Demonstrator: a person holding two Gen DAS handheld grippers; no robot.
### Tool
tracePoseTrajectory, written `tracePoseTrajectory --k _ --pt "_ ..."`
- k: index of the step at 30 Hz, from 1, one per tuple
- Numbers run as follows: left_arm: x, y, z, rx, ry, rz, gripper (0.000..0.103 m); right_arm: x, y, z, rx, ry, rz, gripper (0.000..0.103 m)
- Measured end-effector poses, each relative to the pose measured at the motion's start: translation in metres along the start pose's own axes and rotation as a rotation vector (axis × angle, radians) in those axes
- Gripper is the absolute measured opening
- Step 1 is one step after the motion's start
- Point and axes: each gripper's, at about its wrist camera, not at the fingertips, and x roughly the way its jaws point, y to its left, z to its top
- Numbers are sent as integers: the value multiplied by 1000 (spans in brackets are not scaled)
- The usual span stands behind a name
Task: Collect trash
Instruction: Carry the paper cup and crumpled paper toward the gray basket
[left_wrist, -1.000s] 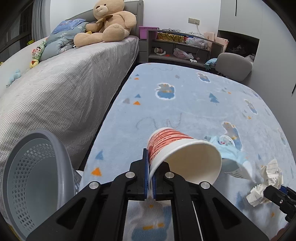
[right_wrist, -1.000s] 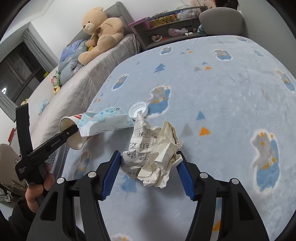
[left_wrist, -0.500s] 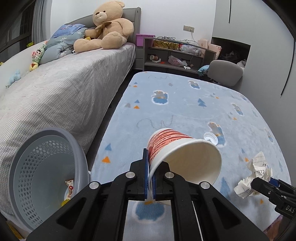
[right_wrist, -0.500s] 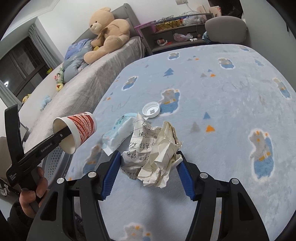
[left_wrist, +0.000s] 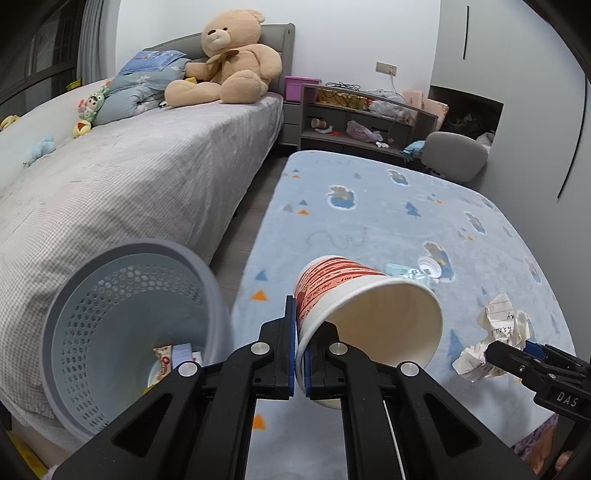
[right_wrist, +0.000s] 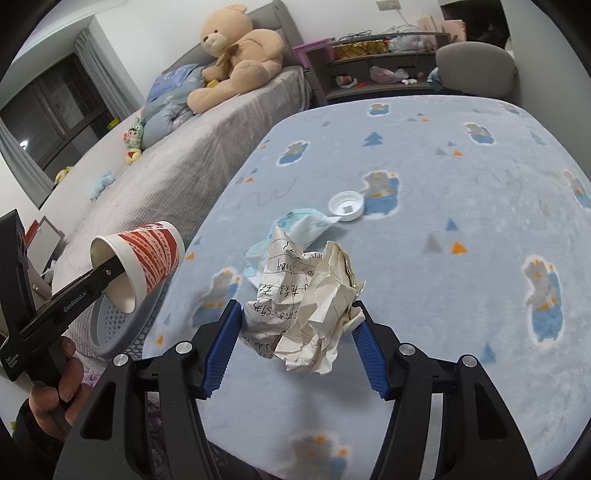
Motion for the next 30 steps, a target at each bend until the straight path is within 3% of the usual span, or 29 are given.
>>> tracePoseTrajectory --k 17,30 --pt "-34 114 18 -85 -55 159 4 51 126 36 -200 24 162 60" --pt "-26 174 5 -152 5 234 4 96 198 40 -308 87 238 61"
